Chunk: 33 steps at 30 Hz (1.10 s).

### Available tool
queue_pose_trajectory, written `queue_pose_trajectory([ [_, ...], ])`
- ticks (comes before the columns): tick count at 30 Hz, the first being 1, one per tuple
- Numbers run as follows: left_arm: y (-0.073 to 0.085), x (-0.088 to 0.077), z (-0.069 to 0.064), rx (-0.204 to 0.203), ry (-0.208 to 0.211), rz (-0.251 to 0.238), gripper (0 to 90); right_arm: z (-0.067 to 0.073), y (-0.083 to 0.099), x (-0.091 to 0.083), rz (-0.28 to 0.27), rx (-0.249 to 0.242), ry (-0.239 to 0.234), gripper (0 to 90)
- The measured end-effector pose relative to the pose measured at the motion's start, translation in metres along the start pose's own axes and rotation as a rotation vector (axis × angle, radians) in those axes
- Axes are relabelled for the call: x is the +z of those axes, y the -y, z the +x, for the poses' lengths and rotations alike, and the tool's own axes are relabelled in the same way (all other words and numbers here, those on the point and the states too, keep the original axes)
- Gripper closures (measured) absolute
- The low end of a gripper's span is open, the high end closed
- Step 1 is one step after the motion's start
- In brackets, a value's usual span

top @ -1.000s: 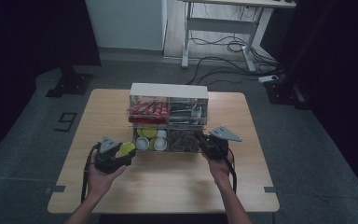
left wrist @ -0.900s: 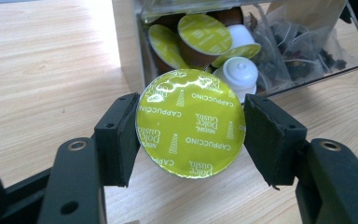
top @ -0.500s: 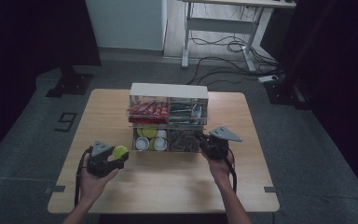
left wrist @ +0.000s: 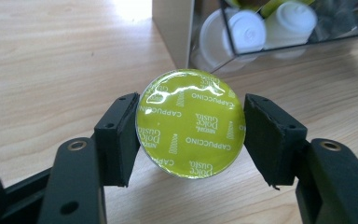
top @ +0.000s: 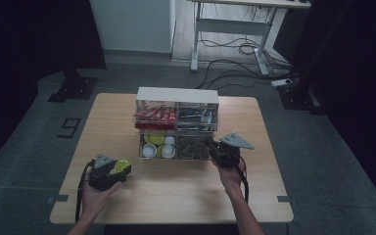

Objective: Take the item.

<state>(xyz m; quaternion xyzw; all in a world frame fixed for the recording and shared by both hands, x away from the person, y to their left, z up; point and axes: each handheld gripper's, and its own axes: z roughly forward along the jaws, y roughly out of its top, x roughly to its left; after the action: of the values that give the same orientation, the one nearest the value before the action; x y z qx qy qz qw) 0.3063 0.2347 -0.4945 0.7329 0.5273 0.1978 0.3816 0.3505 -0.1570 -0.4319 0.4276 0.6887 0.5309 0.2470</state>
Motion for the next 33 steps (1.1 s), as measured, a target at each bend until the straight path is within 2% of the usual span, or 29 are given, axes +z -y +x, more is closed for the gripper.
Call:
queue_pose_trajectory([
  [10, 0.013, 0.017, 0.005, -0.01, -0.02, 0.059, 38.8, 0.0, 0.0, 0.0, -0.002, 0.002, -0.001, 88.6],
  [16, 0.018, 0.023, 0.006, -0.016, -0.029, 0.078, 38.6, 0.0, 0.001, 0.0, -0.002, 0.003, -0.001, 88.6],
  [20, 0.018, 0.025, 0.006, -0.016, -0.019, 0.074, 37.9, 0.0, 0.001, 0.0, -0.003, 0.002, -0.002, 88.6],
  [24, 0.018, 0.026, 0.006, -0.007, -0.013, 0.089, 33.5, 0.0, 0.001, 0.0, -0.004, 0.005, -0.003, 88.6],
  [28, 0.016, 0.02, 0.007, -0.028, 0.0, 0.057, 29.2, 0.0, 0.001, -0.001, -0.003, 0.005, -0.003, 88.5],
  [33, 0.013, 0.009, 0.004, -0.026, 0.006, 0.01, 26.8, 0.0, 0.002, -0.001, -0.004, 0.003, -0.002, 88.5],
])
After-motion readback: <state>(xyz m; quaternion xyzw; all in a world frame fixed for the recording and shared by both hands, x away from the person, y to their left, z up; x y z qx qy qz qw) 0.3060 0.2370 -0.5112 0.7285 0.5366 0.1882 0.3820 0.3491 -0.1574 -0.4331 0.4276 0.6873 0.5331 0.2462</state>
